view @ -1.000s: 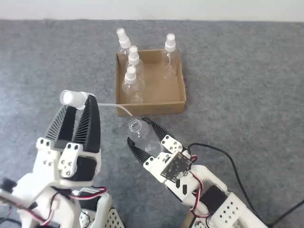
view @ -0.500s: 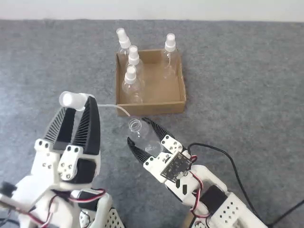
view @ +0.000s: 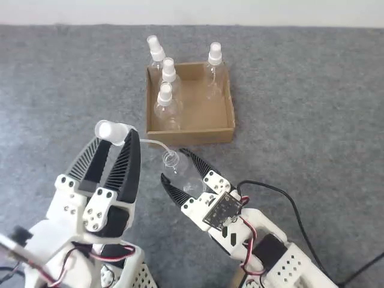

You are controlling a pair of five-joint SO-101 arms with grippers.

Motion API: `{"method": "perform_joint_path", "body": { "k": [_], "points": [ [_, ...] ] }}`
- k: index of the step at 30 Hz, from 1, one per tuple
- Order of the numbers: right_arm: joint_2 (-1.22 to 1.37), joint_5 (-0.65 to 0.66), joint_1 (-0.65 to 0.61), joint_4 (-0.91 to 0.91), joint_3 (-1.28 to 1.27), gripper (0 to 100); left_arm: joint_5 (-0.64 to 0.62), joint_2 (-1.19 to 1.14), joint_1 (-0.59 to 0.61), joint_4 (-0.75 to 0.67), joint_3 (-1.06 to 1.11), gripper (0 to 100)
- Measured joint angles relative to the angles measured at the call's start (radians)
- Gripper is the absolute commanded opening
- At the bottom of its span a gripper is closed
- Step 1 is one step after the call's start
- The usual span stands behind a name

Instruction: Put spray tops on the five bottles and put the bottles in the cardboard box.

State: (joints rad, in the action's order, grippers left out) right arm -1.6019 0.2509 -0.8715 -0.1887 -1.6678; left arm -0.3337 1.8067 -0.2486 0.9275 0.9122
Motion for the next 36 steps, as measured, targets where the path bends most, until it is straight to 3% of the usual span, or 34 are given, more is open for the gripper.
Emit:
{"method": "perform_joint_path", "body": {
  "k": [11,24,36],
  "points": [
    [-0.003,0.0,0.02,0.0,0.0,2.6,0.035,0.0,-0.011,0.0,0.098,1],
    [-0.003,0.0,0.018,0.0,0.0,2.6,0.04,0.0,-0.011,0.0,0.157,22],
    [-0.005,0.0,0.018,0.0,0.0,2.6,0.04,0.0,-0.009,0.0,0.157,22]
  ]
}}
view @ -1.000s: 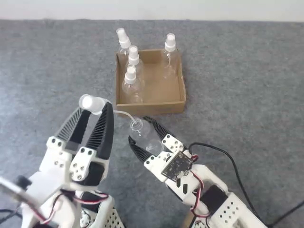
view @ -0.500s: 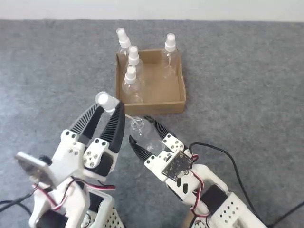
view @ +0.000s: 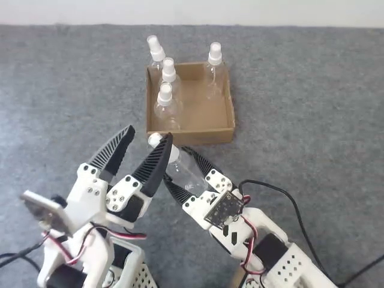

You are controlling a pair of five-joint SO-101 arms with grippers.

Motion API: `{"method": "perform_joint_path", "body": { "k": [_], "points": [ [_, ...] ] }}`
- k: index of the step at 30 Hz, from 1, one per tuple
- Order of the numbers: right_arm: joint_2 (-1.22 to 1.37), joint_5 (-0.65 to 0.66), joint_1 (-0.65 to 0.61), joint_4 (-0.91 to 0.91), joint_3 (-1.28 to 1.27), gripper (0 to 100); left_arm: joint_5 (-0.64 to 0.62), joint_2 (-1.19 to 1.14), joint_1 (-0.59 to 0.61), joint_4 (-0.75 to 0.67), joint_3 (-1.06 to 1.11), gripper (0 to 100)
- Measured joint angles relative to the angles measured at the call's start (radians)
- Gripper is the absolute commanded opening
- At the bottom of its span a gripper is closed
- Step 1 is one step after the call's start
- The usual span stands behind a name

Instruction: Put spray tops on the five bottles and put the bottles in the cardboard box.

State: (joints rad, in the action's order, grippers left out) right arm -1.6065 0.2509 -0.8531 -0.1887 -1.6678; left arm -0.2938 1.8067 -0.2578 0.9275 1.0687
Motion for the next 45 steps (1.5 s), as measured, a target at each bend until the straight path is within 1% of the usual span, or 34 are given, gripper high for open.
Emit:
{"method": "perform_joint_path", "body": {
  "k": [3,6,12,18,24,27,30,32,37,40,45],
  "points": [
    [0.0,0.0,0.0,0.0,0.0,2.6,0.0,0.0,0.012,0.0,0.0,22],
    [0.0,0.0,0.0,0.0,0.0,2.6,-0.003,0.0,0.089,0.0,0.0,22],
    [0.0,0.0,0.0,0.0,0.0,2.6,-0.064,0.0,0.276,-0.021,0.0,11],
    [0.0,0.0,0.0,0.0,0.0,2.6,-0.068,0.0,0.339,-0.021,0.026,10],
    [0.0,0.0,0.0,0.0,0.0,2.6,-0.068,0.0,0.339,-0.021,0.149,10],
    [0.0,0.0,-0.005,0.0,0.0,2.6,-0.068,0.0,0.338,-0.057,0.201,10],
    [0.0,0.0,-0.034,0.0,0.0,2.6,-0.063,0.0,0.269,-0.091,0.252,10],
    [0.0,0.0,-0.043,0.0,0.0,2.6,-0.014,0.0,0.215,-0.094,0.259,10],
    [0.0,0.0,-0.038,0.0,0.0,2.6,0.046,0.0,0.11,-0.087,0.261,10],
    [0.0,0.0,-0.037,0.0,0.0,2.6,0.064,0.0,0.083,-0.074,0.261,10],
    [0.0,0.0,-0.037,0.0,0.0,2.6,0.068,0.0,0.084,-0.074,0.261,10]
  ]
}}
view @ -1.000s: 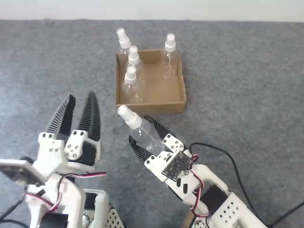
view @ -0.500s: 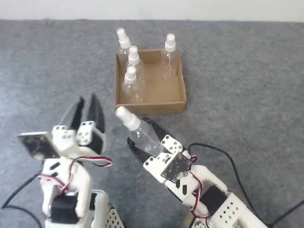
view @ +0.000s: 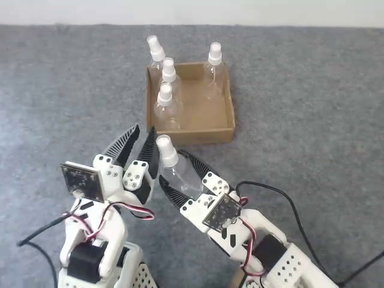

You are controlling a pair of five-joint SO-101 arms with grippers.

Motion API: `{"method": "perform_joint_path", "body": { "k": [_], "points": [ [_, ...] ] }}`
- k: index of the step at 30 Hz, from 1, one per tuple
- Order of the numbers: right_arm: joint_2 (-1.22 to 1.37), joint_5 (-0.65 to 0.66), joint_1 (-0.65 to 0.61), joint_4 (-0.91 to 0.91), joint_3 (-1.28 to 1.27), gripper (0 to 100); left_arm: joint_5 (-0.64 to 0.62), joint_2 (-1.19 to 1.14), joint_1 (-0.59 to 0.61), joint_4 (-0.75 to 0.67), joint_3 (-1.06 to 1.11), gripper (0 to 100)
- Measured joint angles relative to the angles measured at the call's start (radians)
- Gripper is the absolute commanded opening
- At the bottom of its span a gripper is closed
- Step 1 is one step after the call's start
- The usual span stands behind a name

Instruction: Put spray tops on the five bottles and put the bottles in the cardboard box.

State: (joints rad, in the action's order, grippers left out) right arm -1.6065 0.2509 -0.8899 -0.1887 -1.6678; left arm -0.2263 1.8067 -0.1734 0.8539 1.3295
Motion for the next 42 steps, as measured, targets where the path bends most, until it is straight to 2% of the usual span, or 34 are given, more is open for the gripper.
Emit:
{"method": "perform_joint_path", "body": {
  "k": [7,17,31,42],
  "points": [
    [0.0,0.0,0.018,0.0,0.0,2.6,-0.032,0.0,0.103,0.0,0.0,10],
    [0.0,0.0,0.017,0.0,0.0,2.6,-0.037,0.0,0.117,0.002,0.0,10],
    [0.0,0.0,0.023,0.0,0.0,2.6,0.066,0.0,-0.101,0.098,0.008,10],
    [-0.002,0.0,0.023,0.0,0.0,2.6,0.117,0.0,-0.126,0.109,0.011,10]
  ]
}}
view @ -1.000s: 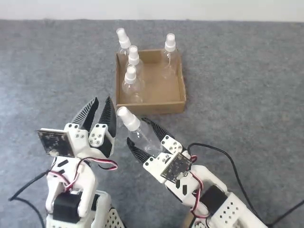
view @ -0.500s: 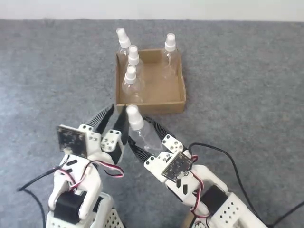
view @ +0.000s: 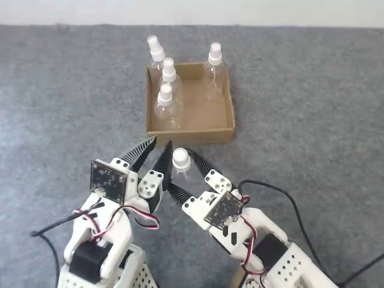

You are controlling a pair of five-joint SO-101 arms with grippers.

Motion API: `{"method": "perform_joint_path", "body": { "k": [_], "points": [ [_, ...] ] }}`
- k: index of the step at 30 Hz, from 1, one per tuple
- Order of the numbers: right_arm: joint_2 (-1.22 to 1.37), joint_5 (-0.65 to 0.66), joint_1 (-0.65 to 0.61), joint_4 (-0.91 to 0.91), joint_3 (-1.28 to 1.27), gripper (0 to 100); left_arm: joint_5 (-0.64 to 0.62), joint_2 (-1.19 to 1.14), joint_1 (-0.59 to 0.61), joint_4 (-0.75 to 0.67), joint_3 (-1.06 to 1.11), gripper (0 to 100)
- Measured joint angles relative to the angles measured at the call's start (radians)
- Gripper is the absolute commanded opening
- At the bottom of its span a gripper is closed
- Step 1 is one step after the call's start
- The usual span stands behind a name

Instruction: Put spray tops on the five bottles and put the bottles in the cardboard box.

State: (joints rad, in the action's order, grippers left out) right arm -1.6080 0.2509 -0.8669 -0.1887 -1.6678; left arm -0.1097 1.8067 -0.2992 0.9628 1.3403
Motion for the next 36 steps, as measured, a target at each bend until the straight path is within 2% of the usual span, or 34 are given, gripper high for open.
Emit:
{"method": "perform_joint_path", "body": {
  "k": [9,18,36],
  "points": [
    [0.0,0.0,0.032,0.0,0.0,2.6,0.003,0.0,0.118,0.0,-0.014,10],
    [0.0,0.0,0.035,-0.003,0.0,2.6,0.009,0.0,0.35,0.002,-0.015,10],
    [0.0,0.0,0.072,-0.028,0.0,2.6,0.009,0.0,0.583,0.002,0.098,10]
  ]
}}
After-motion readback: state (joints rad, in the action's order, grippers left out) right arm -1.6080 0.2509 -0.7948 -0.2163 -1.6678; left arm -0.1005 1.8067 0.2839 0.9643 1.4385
